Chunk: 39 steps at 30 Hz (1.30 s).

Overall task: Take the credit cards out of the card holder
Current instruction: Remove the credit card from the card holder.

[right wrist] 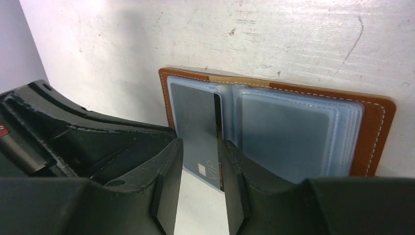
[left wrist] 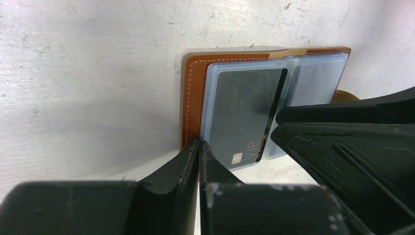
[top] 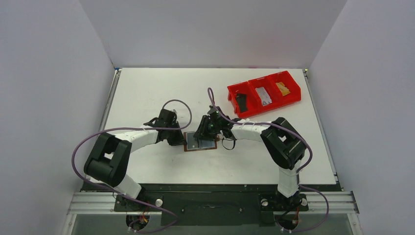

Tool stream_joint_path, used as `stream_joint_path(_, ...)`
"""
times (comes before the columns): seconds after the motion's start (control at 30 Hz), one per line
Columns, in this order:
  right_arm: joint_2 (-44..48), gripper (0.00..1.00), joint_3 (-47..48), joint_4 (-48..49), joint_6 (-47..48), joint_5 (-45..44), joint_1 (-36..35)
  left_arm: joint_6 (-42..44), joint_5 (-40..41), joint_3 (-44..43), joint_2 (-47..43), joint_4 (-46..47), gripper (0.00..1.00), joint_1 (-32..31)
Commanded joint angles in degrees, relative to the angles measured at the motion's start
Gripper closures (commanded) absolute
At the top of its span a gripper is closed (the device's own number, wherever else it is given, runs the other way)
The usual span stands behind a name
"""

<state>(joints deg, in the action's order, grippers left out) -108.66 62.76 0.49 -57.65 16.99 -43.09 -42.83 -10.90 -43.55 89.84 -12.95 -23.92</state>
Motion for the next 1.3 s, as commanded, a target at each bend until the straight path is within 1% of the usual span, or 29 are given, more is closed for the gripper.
stream_joint_path(0.0, -1.0, 0.69, -0.9, 2.5, 0.4, 0.2, 0.6, 0.3, -0.3, -2.6, 0.5, 3.1, 0.99, -0.3)
stream_joint_path(0.3, -1.8, 0.70, -1.5, 2.8, 0.4, 0.2, 0.9, 0.9, 0.8, -3.9, 1.7, 1.7, 1.00, -1.1)
stream_joint_path(0.53, -2.9, 0.70, -2.7, 8.9, -1.8, 4.2, 1.1, 0.9, 2.3, -5.1, 3.9, 0.6, 1.00, -2.9)
stream_joint_path(0.77, -3.3, 0.71, -3.1, 11.1, -2.6, 5.7, 0.9, 0.6, 3.5, -6.5, 5.3, -0.3, 0.99, -4.1)
stream_joint_path(0.87, -3.4, 0.76, -3.8, 12.8, -3.5, 6.1, 0.8, 0.4, 4.1, -7.0, 5.9, -0.8, 0.96, -4.2)
stream_joint_path(0.9, -3.4, 0.78, -4.3, 13.5, -3.9, 6.2, 0.8, 0.3, 4.3, -7.1, 5.9, -1.0, 0.93, -4.2)
stream_joint_path(0.97, -3.2, 0.80, -5.0, 14.1, -4.1, 6.2, 0.8, 0.2, 4.4, -7.2, 5.7, -1.0, 0.90, -4.2)
stream_joint_path(1.27, -2.2, 0.85, -7.7, 17.7, -5.1, 6.8, 1.1, 0.4, 4.5, -7.0, 4.9, -1.5, 0.89, -4.3)
